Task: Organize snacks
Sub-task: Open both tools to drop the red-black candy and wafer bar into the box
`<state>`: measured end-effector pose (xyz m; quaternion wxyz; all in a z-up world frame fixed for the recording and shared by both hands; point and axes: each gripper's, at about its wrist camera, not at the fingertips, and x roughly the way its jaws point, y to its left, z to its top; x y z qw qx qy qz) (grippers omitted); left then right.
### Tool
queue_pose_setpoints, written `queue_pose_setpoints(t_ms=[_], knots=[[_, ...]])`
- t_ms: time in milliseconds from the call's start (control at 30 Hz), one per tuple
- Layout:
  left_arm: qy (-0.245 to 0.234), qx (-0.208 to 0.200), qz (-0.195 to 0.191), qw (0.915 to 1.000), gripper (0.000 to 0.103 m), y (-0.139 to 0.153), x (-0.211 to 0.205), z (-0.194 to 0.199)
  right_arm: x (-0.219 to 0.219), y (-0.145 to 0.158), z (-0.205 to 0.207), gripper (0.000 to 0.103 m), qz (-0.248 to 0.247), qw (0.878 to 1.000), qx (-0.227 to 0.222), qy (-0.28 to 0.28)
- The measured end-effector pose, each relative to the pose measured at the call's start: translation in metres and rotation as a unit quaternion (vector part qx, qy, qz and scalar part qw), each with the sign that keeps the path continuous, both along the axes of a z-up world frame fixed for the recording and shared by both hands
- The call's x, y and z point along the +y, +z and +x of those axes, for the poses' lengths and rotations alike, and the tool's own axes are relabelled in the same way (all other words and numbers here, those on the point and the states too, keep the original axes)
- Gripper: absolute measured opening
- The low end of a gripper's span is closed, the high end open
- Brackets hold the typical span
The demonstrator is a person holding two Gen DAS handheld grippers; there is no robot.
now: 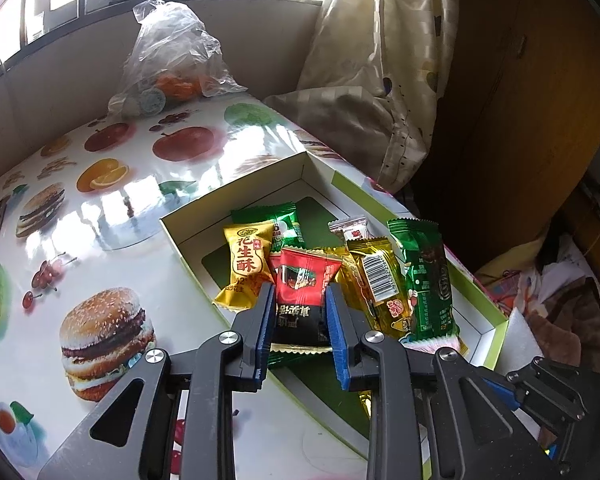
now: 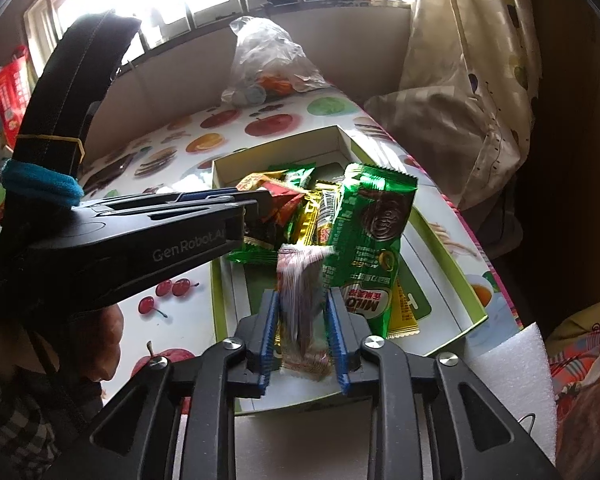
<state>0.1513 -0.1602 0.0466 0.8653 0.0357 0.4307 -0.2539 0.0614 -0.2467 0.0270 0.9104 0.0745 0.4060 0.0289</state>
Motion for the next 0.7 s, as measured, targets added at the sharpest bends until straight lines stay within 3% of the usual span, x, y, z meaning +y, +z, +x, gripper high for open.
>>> queue_pose_setpoints(t_ms=[233, 367, 700], knots=[[0.003, -0.001, 0.000, 1.0000, 0.028, 0.000, 0.002, -0.001, 0.001, 0.000, 0.000, 0.029, -0.002, 1.000, -0.001, -0.002], [0.004, -0.004, -0.003, 1.0000, 0.045, 0.002, 0.004, -0.002, 0.001, 0.001, 0.000, 0.031, -0.002, 1.000, -0.001, -0.004], [0.023, -0.022, -0.001, 0.9995, 0.046, 0.014, 0.014, -0.014, 0.002, 0.004, -0.006, 0.045, -0.011, 1.000, -0.008, -0.010]])
